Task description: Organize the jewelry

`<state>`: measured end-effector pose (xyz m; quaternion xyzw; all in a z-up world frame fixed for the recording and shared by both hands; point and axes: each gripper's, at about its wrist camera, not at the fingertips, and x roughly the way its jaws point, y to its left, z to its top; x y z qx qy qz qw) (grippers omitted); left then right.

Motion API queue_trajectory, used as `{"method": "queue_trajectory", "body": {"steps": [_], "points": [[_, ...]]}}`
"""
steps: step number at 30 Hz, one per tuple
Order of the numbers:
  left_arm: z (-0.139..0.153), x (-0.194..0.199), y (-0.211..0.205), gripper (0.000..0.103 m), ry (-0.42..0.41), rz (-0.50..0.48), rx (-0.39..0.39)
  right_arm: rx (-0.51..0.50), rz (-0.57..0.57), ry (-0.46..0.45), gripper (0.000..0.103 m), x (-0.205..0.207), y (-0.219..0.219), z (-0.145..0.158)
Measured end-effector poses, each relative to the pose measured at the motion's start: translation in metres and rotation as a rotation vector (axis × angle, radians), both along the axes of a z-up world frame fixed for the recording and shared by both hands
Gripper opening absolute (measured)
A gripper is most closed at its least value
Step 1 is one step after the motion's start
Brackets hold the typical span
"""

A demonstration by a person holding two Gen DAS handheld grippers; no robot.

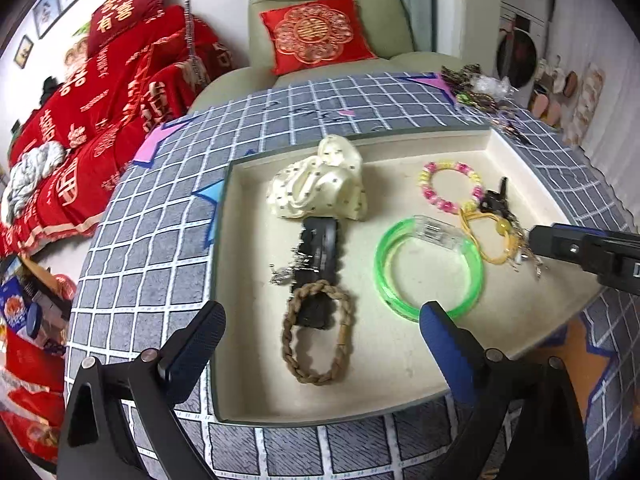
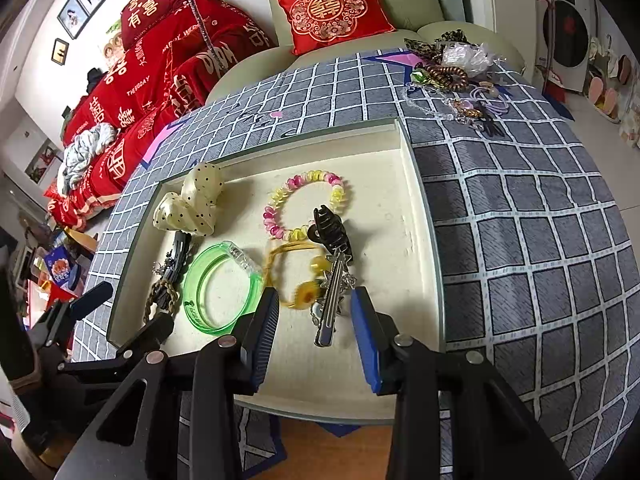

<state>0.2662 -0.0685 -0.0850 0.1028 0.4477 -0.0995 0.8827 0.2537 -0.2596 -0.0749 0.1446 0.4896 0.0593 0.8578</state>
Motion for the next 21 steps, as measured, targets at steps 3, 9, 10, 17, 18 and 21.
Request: {"method": "queue_trajectory", "body": {"steps": [3, 9, 10, 17, 18, 21], "points": [[0.001, 0.0, -0.001, 0.102, -0.001, 0.005, 0.002, 0.001, -0.002, 0.005, 0.041, 0.0, 0.0, 0.0], [-0.001, 0.002, 0.006, 0.103, 0.016, 0.031, -0.008, -0.006, 0.008, 0.022, 0.041, -0.003, 0.001, 0.0], [0.0, 0.002, 0.008, 0.103, 0.017, 0.039, -0.007, -0.013, 0.008, 0.025, 0.042, -0.004, 0.001, 0.0], [0.003, -0.002, 0.008, 0.103, 0.016, 0.053, 0.009, -0.063, 0.027, 0.037, 0.05, -0.006, 0.011, 0.004], [0.003, -0.004, 0.008, 0.103, 0.01, 0.058, 0.019, -0.082, 0.023, 0.038, 0.052, -0.007, 0.011, 0.005], [0.007, -0.009, 0.009, 0.103, -0.009, 0.054, 0.022, -0.126, 0.012, 0.033, 0.074, -0.009, 0.014, 0.009]]}}
